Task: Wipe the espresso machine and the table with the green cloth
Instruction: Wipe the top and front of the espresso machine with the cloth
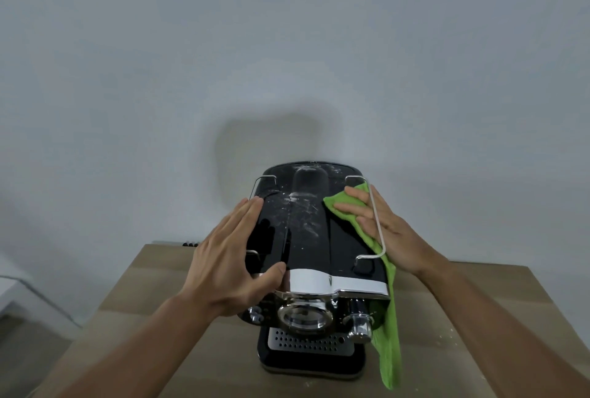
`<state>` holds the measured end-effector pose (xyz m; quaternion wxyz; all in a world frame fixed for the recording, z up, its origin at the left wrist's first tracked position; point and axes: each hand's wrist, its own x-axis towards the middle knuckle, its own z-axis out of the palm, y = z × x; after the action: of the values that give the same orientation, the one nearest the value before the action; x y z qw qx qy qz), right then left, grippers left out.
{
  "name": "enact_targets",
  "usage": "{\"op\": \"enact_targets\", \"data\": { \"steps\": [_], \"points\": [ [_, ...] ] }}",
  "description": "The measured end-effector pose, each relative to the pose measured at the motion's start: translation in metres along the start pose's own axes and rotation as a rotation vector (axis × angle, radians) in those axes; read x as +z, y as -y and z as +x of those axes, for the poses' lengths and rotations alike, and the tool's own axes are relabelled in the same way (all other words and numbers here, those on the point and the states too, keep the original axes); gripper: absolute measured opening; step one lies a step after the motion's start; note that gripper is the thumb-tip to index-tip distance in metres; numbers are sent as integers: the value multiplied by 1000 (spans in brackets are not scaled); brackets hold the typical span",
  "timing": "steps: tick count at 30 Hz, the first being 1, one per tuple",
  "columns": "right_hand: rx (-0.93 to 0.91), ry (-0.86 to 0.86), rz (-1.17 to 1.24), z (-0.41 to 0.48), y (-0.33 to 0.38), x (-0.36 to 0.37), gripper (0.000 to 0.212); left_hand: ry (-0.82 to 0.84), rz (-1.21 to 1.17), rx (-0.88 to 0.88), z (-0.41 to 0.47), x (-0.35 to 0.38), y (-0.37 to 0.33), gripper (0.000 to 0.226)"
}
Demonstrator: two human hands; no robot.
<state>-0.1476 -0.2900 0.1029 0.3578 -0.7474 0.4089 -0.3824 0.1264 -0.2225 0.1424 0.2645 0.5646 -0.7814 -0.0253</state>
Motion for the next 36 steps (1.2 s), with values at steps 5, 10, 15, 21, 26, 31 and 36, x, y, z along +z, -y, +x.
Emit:
{"op": "enact_targets", "data": {
  "steps": [5,10,15,21,26,31,36],
  "points": [
    [95,-359,183,-11,4,22,28,-16,-20,9,0,0,1,98],
    [242,-407,94,3,14,10,29,-22,-36,9,0,0,1,98],
    [256,-156,65,29,11,-10,31,-21,-57,17,-1,0,0,98],
    [345,-43,335,54,9,-20,24,-34,-80,10,-1,1,1,98],
    [370,-281,376,58,10,-6,18,-22,-89,10,-1,0,2,99],
    [295,-440,37,55,-2,-6,10,-19,-89,14,0,0,3,100],
    [323,-515,80,62,5,-12,18,-19,-100,15,-1,1,3,100]
  ]
}}
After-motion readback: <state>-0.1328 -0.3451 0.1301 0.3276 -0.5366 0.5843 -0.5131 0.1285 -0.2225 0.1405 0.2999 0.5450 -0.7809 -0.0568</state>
